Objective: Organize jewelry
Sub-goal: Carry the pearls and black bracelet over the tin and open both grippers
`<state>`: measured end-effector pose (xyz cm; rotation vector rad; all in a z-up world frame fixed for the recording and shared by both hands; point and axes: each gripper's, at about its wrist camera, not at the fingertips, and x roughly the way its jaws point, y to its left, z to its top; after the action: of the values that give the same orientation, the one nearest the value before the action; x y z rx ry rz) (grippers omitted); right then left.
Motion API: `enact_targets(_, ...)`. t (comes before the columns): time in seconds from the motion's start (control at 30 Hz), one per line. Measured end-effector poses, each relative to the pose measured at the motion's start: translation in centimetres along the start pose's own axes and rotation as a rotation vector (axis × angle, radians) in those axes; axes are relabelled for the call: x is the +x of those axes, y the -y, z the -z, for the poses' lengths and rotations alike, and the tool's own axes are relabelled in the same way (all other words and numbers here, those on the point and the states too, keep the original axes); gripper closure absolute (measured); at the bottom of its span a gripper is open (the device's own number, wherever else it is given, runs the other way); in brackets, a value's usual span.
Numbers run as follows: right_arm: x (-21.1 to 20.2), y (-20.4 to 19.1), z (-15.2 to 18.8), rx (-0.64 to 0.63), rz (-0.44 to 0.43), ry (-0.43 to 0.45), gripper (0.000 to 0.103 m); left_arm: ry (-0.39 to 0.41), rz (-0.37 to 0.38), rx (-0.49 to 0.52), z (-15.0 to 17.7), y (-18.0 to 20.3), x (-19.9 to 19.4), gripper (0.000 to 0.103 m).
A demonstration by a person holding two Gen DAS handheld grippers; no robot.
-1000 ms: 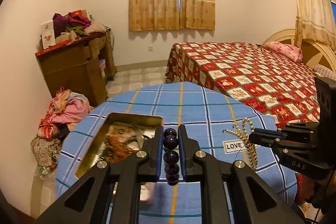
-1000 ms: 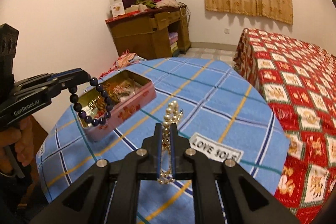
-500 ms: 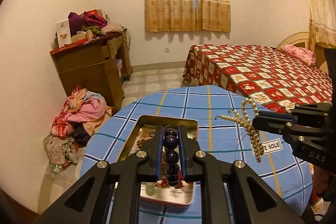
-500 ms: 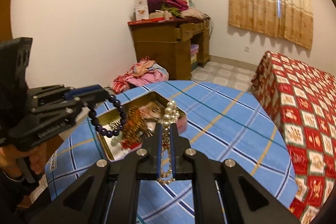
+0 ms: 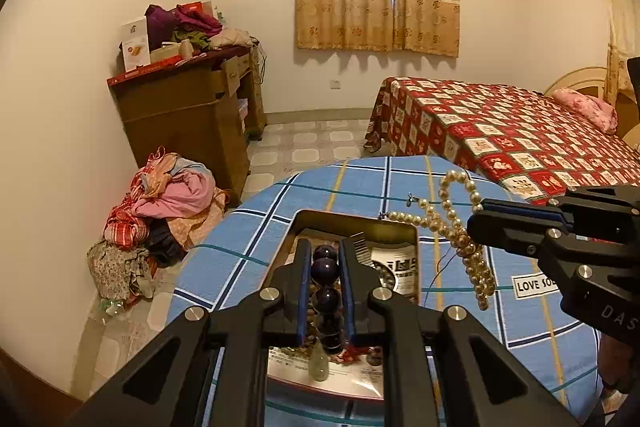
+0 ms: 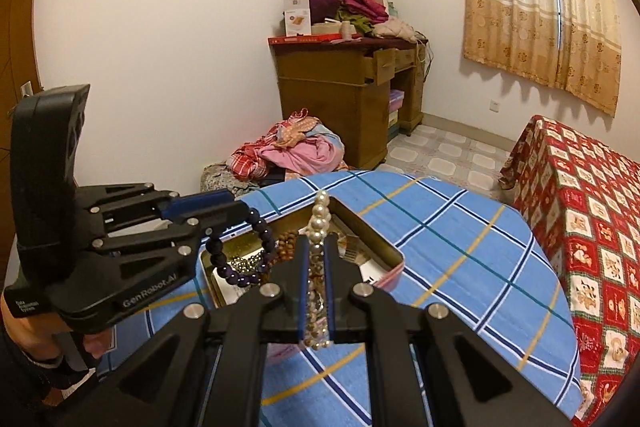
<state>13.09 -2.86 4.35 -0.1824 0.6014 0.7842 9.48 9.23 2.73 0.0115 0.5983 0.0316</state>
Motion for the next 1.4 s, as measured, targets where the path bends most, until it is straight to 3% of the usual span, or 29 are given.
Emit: enact_targets(1.4,5.7,-1.9,0.9,0.001,-0.015,-0.113,0.094,-0.069,0.004,-0.046,1.6,-1.8,3.9,0.09)
